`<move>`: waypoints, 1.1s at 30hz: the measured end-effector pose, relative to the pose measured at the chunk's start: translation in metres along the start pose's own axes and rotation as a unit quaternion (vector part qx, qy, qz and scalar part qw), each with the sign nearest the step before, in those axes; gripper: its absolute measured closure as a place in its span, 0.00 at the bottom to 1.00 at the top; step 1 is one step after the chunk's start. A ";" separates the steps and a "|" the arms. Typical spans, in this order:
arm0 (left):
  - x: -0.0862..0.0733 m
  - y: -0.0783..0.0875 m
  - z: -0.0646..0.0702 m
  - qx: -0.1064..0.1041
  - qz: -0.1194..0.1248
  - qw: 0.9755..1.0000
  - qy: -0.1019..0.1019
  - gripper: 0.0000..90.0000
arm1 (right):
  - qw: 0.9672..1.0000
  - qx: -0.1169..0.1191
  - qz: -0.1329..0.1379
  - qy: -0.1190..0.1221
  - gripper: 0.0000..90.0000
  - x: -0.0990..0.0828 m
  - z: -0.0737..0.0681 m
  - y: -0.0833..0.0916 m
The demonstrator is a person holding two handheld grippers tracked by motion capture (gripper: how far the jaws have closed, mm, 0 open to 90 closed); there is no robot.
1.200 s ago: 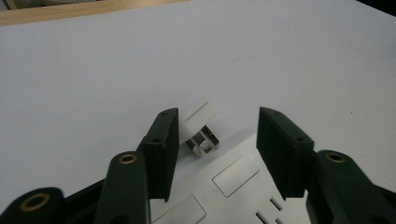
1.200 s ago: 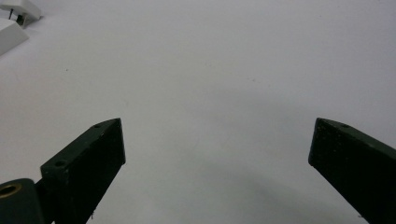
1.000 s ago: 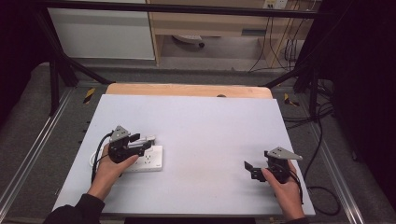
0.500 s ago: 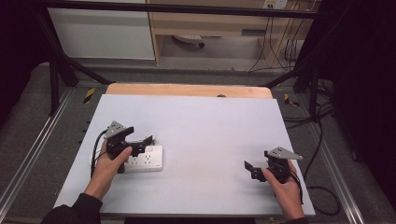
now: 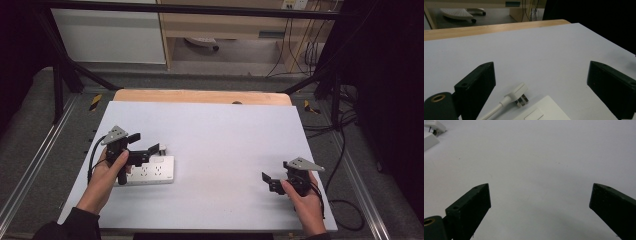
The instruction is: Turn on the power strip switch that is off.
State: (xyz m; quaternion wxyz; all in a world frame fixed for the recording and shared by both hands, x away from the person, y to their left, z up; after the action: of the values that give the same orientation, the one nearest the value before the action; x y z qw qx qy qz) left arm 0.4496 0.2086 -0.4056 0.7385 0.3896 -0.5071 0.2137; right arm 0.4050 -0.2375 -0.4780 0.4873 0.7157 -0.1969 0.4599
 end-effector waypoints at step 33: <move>-0.021 0.075 -0.017 0.026 0.033 0.999 -0.009 0.08 | 1.000 -0.001 0.000 0.002 0.04 0.000 0.000 0.000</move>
State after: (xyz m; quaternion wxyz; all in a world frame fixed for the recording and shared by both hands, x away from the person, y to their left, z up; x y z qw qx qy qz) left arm 0.3983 0.2690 -0.4008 0.7159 0.3937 -0.5210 0.2473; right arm 0.4053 -0.2378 -0.4776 0.4884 0.7141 -0.1967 0.4613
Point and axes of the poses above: each handheld gripper's, and its own axes: y roughly backward along the jaws, x roughly out of its top, z roughly to its right, the point moved 7 cm from there along -y, roughly forward along the jaws, and after that the axes turned 1 degree about z, right-handed, at the moved point
